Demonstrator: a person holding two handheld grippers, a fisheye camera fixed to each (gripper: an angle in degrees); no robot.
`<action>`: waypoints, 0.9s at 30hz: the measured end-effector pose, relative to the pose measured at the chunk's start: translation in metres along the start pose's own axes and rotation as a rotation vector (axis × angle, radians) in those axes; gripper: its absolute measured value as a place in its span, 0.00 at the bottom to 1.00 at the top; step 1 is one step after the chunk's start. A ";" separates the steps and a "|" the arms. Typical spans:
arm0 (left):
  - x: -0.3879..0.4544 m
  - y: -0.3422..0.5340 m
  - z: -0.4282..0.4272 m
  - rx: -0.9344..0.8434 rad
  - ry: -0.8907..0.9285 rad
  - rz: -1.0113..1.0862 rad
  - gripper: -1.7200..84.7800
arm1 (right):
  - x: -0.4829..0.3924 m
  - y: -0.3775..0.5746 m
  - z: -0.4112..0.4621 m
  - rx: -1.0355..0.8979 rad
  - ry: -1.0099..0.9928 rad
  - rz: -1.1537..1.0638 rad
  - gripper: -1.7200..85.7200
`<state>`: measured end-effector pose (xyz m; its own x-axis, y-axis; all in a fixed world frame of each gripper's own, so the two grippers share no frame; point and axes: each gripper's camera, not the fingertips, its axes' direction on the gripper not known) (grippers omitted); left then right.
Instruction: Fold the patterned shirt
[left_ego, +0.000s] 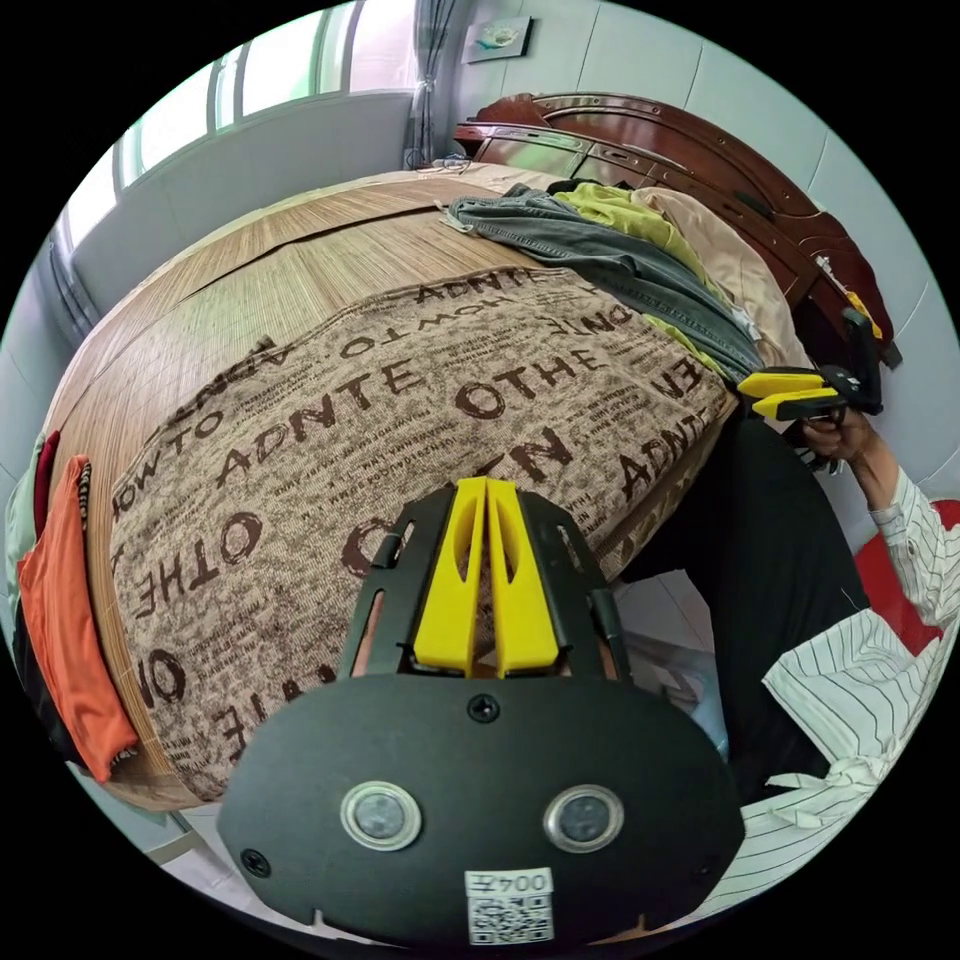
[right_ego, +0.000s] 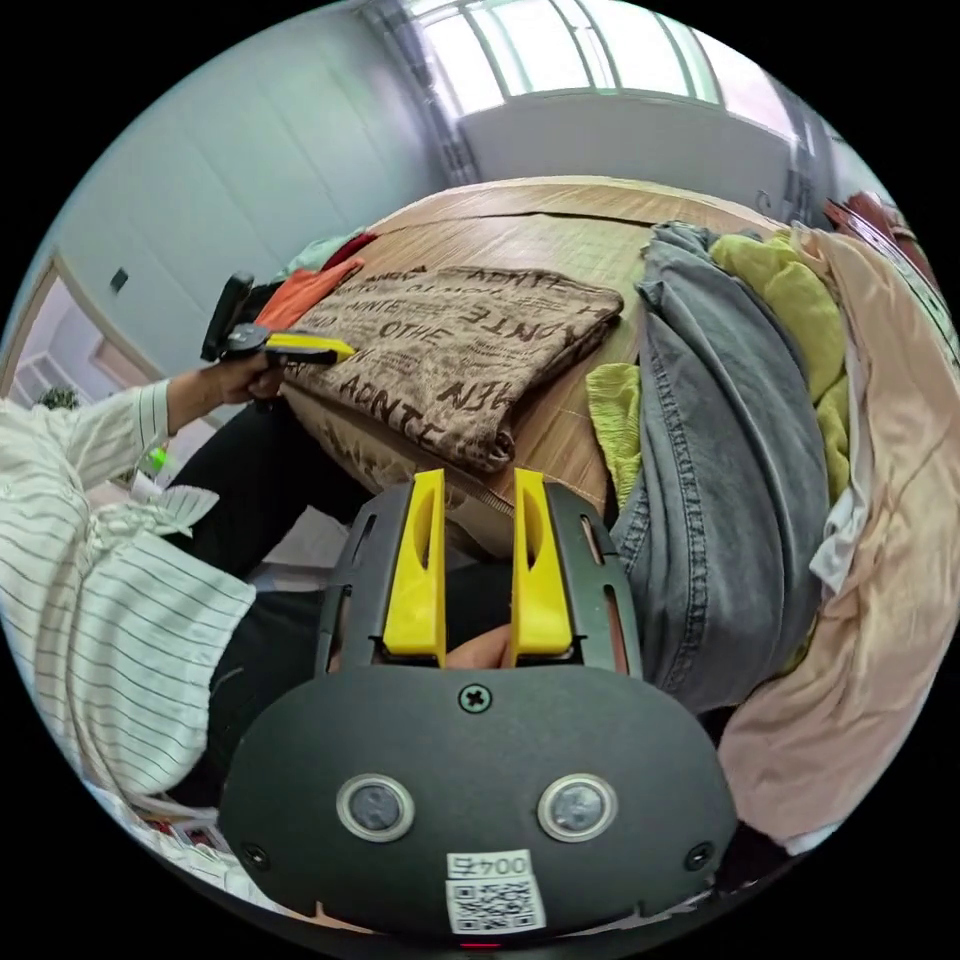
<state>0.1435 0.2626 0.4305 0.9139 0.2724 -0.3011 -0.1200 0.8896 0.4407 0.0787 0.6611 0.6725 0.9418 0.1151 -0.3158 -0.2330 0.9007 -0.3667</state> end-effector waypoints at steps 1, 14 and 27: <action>0.003 -0.006 0.004 -0.013 -0.001 -0.007 0.02 | 0.004 -0.005 0.005 -0.020 0.001 -0.039 0.15; 0.022 -0.049 0.036 -0.058 0.012 -0.042 0.02 | 0.051 -0.058 0.044 -0.143 -0.175 -0.254 0.12; 0.020 -0.067 0.056 -0.037 0.053 -0.073 0.02 | 0.097 -0.045 0.011 -0.190 -0.159 -0.223 0.08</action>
<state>0.1919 0.1883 0.4427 0.8990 0.2242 -0.3761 -0.0686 0.9205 0.3847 0.1835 0.6369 0.6679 0.9973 0.0010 -0.0741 -0.0434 0.8186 -0.5728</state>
